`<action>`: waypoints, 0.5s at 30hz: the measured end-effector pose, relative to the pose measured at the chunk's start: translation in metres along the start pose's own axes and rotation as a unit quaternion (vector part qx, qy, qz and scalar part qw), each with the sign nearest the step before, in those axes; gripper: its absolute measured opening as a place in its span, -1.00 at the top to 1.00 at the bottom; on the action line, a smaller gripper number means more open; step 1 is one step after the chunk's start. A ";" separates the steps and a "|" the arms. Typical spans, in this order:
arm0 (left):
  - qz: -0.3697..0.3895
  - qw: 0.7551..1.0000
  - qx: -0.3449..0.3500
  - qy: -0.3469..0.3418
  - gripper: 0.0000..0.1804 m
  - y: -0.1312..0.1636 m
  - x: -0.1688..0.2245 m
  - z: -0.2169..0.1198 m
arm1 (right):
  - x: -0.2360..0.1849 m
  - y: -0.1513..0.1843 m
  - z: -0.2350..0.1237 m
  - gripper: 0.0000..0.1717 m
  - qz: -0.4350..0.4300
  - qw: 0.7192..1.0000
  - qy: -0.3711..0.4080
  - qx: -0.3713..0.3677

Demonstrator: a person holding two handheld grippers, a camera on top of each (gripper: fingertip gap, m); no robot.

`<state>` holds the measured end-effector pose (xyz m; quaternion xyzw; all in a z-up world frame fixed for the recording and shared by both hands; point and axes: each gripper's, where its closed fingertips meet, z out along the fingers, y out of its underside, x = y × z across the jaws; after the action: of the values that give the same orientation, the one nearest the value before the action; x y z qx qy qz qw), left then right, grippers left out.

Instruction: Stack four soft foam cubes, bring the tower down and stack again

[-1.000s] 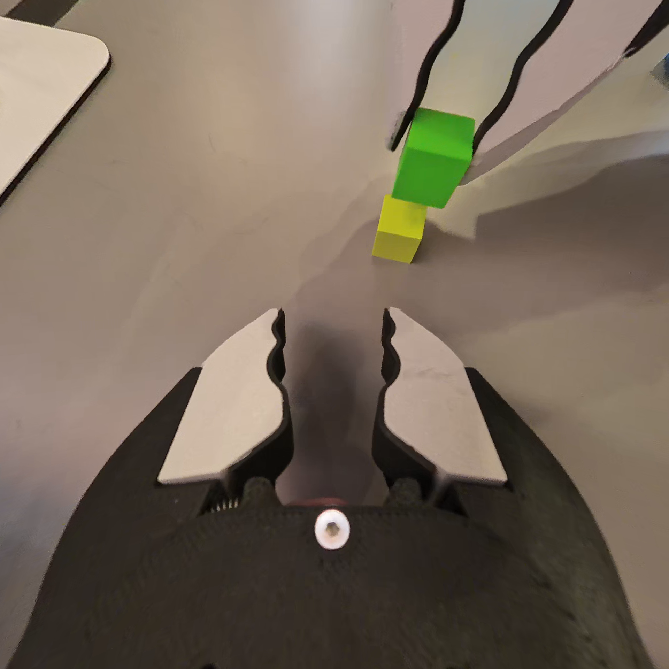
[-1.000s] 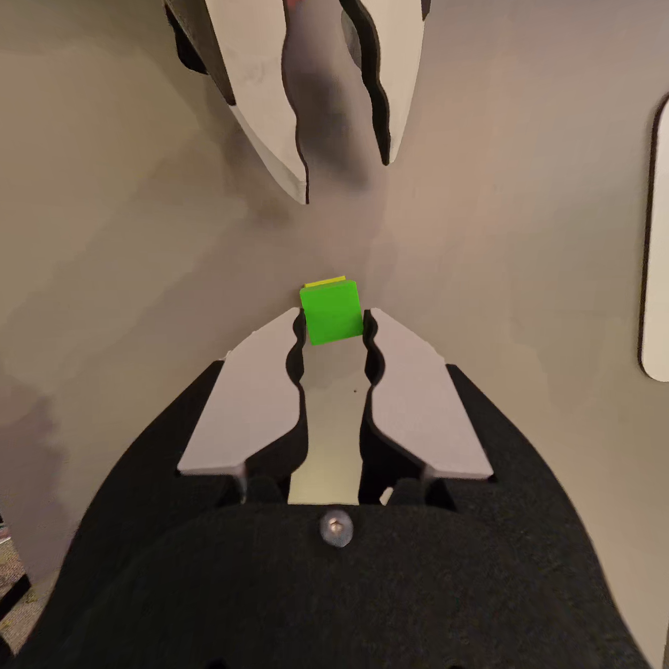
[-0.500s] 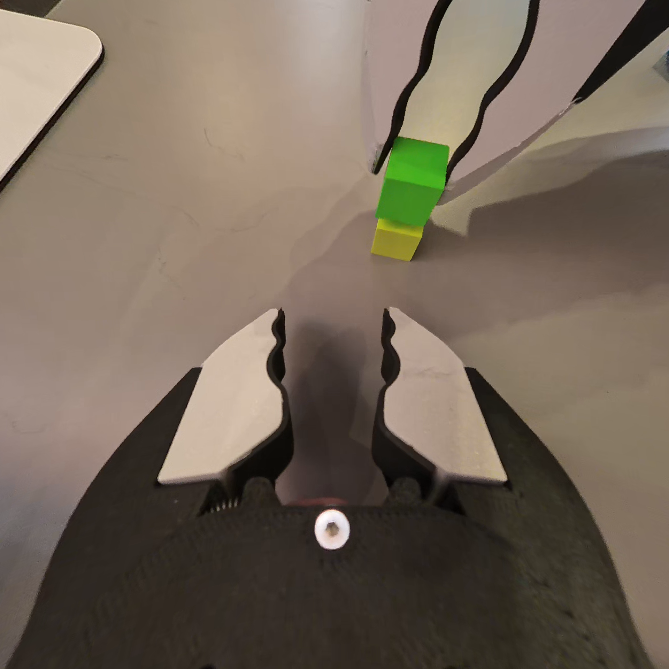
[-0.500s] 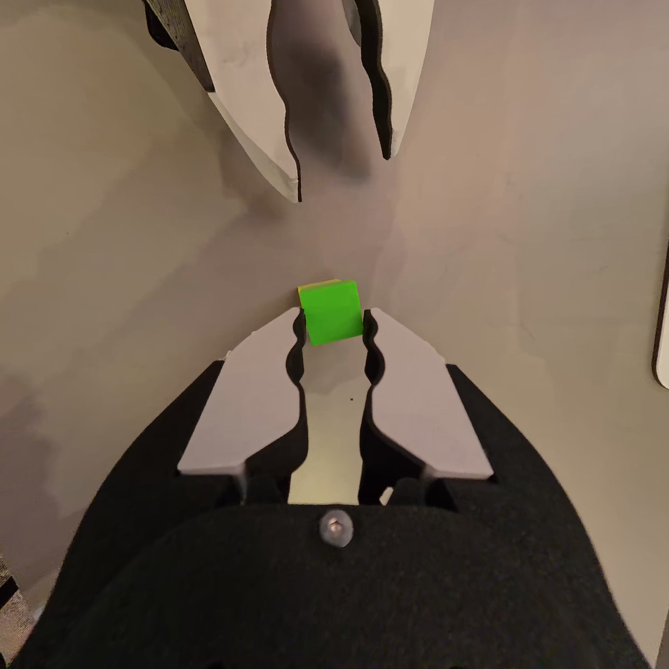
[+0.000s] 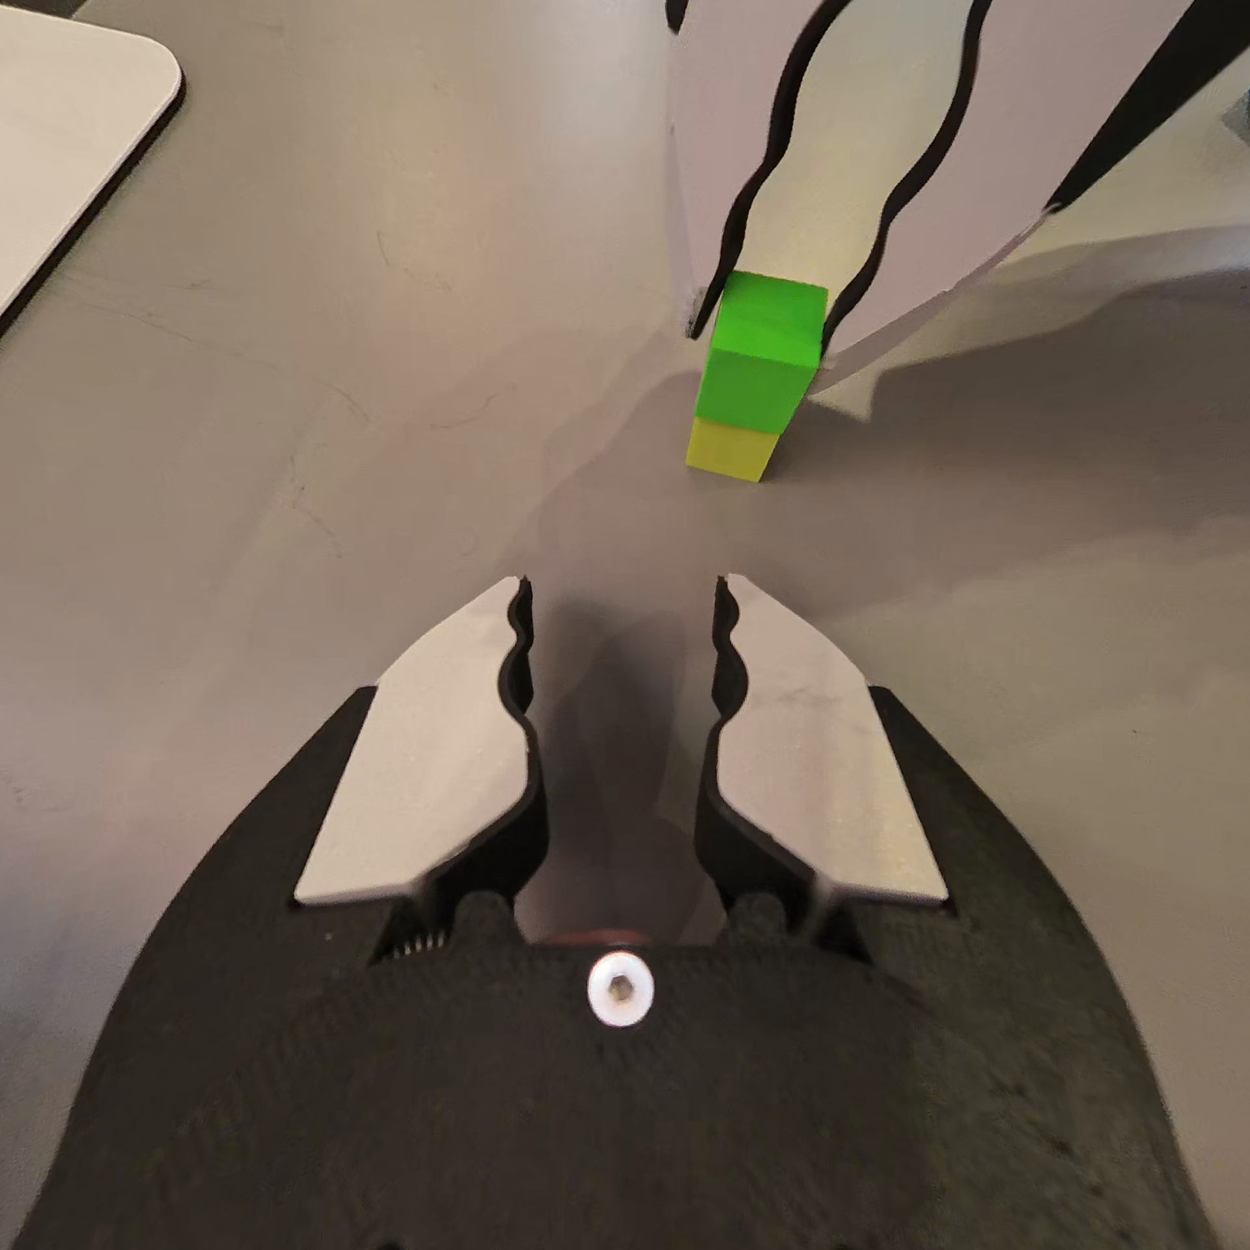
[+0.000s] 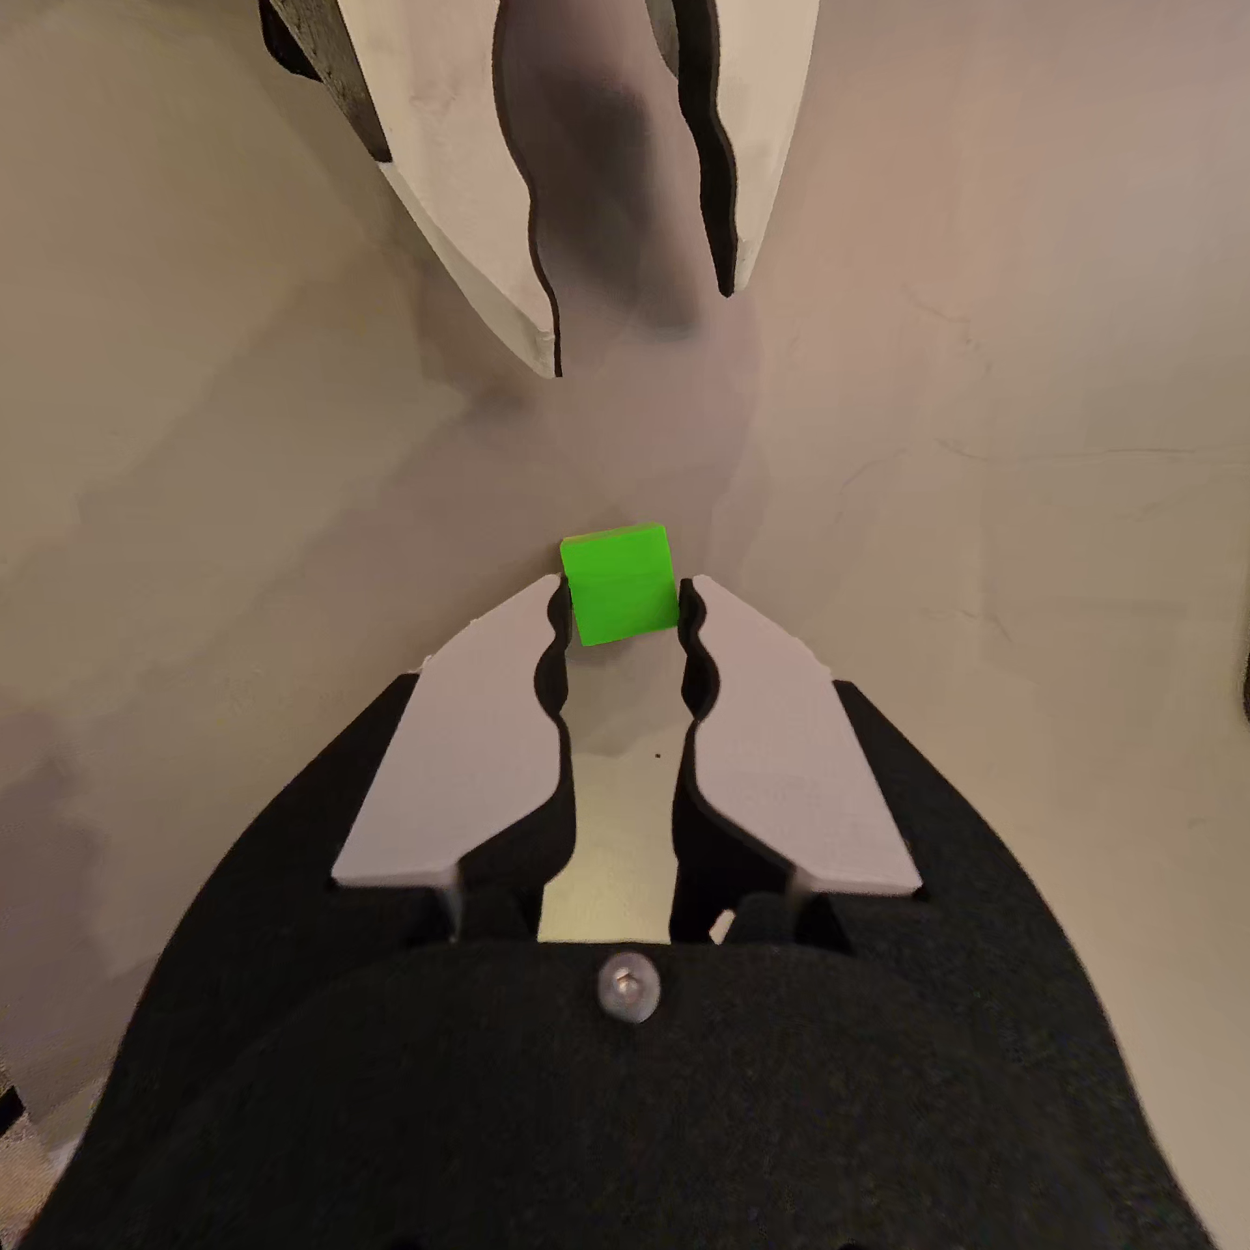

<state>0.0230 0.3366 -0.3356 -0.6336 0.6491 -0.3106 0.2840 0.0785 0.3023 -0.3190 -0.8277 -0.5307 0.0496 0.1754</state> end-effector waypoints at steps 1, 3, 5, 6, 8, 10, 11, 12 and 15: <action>0.000 1.000 -0.001 0.000 0.44 0.000 0.000 0.000 | -0.001 0.000 0.000 0.65 0.002 1.000 -0.004 0.002; 0.001 1.000 -0.002 0.000 0.44 0.001 0.000 0.000 | -0.001 0.002 0.003 0.65 0.002 1.000 -0.006 -0.004; 0.000 1.000 -0.002 0.001 0.44 0.000 0.000 0.000 | -0.002 0.001 0.003 0.65 0.005 1.000 -0.009 0.000; 0.000 1.000 -0.001 0.001 0.44 0.000 0.000 0.000 | -0.002 0.002 0.003 0.65 0.005 1.000 -0.010 -0.001; -0.001 1.000 -0.001 0.001 0.44 0.000 0.000 0.000 | -0.002 0.006 0.005 0.54 0.003 1.000 -0.008 -0.014; -0.001 1.000 -0.001 0.002 0.44 0.000 0.000 0.000 | -0.002 0.006 0.006 0.50 0.004 1.000 -0.005 -0.012; -0.001 1.000 -0.001 0.003 0.44 0.000 0.000 0.000 | -0.003 0.003 0.003 0.47 0.006 1.000 -0.009 -0.005; -0.001 1.000 -0.002 0.004 0.43 0.001 0.001 0.000 | -0.004 0.002 -0.001 0.45 0.006 1.000 -0.009 0.001; 0.000 1.000 -0.005 0.004 0.43 0.001 0.001 0.001 | 0.003 0.001 -0.022 0.42 0.011 1.000 0.013 0.013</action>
<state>0.0227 0.3356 -0.3370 -0.6336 0.6521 -0.3098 0.2782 0.0868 0.2990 -0.2983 -0.8320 -0.5181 0.0474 0.1928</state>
